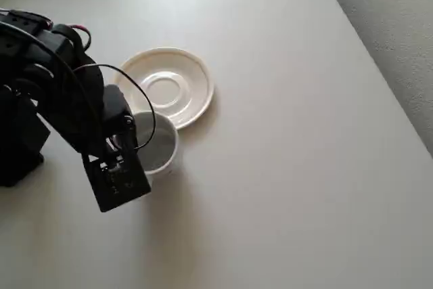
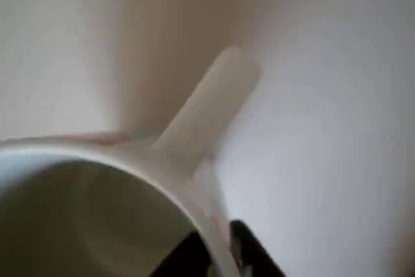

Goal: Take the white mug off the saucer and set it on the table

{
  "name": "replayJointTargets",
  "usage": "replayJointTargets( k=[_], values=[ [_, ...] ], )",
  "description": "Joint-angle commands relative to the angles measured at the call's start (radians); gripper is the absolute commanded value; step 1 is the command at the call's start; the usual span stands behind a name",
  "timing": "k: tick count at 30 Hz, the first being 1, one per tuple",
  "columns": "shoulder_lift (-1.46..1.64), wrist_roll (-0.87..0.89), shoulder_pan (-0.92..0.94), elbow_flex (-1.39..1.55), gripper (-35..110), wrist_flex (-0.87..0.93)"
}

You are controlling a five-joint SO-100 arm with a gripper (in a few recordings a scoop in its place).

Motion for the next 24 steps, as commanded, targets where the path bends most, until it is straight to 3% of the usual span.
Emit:
replayJointTargets(
  k=[1, 14, 18, 24],
  values=[
    [-0.028, -0.032, 0.046, -0.003, -2, -0.098],
    [0.046, -0.101, 0.071, -0.015, -1, -0.080],
    [0.066, -0.103, 0.052, -0.011, 30, -0.058],
    [0.160, -0.066, 0.025, -0.038, 30, -0.032]
  ],
)
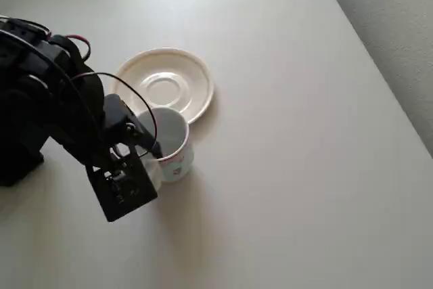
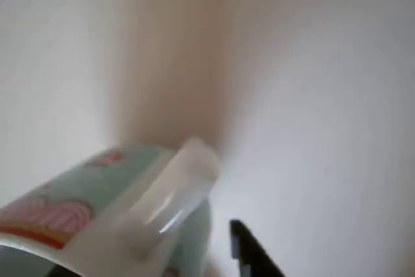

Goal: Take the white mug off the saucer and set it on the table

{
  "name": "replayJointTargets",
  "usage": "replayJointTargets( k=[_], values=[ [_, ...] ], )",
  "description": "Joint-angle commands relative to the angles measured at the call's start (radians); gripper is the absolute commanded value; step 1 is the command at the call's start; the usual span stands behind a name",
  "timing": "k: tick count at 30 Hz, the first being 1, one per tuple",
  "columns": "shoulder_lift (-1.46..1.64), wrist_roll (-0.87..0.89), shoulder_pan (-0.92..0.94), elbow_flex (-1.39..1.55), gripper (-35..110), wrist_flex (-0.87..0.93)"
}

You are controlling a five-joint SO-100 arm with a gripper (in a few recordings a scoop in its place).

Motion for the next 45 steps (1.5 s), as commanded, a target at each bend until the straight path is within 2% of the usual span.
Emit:
replayJointTargets(
  k=[1, 7, 12, 14, 17, 21, 30, 45],
  values=[
    [0.149, 0.031, -0.035, -0.051, 30, 0.041],
    [0.293, 0.087, -0.121, -0.183, 29, 0.268],
    [0.423, 0.114, -0.279, -0.204, 15, 0.486],
    [0.434, 0.126, -0.339, -0.204, -1, 0.568],
    [0.397, 0.124, -0.403, -0.161, -2, 0.638],
    [0.264, 0.097, -0.443, -0.037, -2, 0.617],
    [0.166, 0.100, -0.532, 0.285, -2, 0.264],
    [0.087, 0.270, -0.741, 0.330, -2, 0.071]
  ],
)
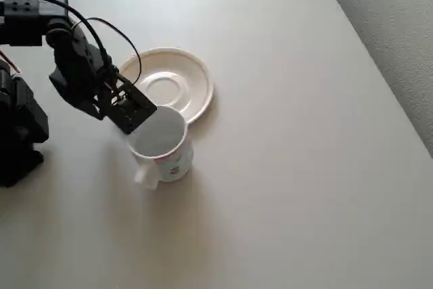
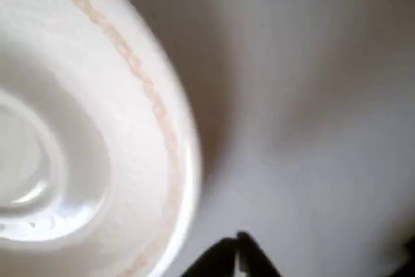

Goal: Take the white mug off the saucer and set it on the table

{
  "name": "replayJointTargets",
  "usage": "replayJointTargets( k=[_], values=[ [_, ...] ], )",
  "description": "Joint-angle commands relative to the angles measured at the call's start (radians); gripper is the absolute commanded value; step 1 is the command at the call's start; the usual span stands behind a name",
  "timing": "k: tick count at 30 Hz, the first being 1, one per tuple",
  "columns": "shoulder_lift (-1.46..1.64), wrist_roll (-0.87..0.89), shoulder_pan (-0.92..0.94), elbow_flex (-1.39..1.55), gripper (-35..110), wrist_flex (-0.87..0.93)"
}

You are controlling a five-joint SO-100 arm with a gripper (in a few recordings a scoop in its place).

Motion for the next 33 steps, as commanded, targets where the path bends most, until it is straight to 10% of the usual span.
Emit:
replayJointTargets(
  k=[1, 13, 22, 33],
  values=[
    [-0.051, 0.038, -0.057, 0.015, -2, -0.046],
    [-0.044, 0.058, -0.054, 0.034, -2, -0.104],
    [0.333, 0.066, -0.072, -0.037, -2, 0.210],
    [0.637, 0.140, 0.256, -0.207, -2, 0.316]
  ],
)
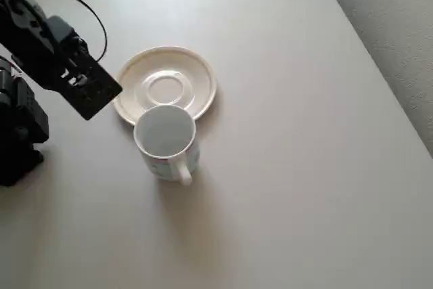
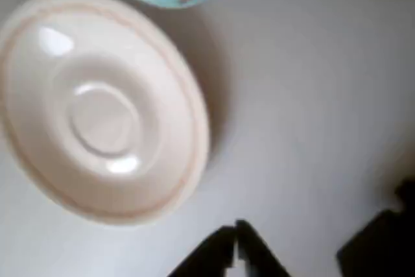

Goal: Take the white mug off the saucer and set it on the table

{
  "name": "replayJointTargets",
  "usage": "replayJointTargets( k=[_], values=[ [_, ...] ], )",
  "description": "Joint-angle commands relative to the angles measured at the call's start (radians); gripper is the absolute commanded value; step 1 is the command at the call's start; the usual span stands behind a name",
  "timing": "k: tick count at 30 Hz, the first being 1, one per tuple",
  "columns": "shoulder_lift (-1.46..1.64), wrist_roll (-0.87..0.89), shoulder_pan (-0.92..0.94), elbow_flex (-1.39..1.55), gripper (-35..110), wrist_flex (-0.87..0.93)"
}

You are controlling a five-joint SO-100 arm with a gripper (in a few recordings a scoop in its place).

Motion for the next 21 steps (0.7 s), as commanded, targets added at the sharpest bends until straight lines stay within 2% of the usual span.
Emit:
replayJointTargets(
  k=[1, 5, 10, 15, 21],
  values=[
    [0.176, 0.091, 0.209, -0.069, -2, -0.040],
    [0.341, 0.178, 0.373, 0.029, -2, -0.094],
    [0.738, 0.160, 0.360, 0.417, -1, -0.138],
    [0.736, 0.196, 0.354, 0.721, 0, -0.284],
    [0.736, 0.216, 0.331, 0.729, 1, -0.290]
  ],
)
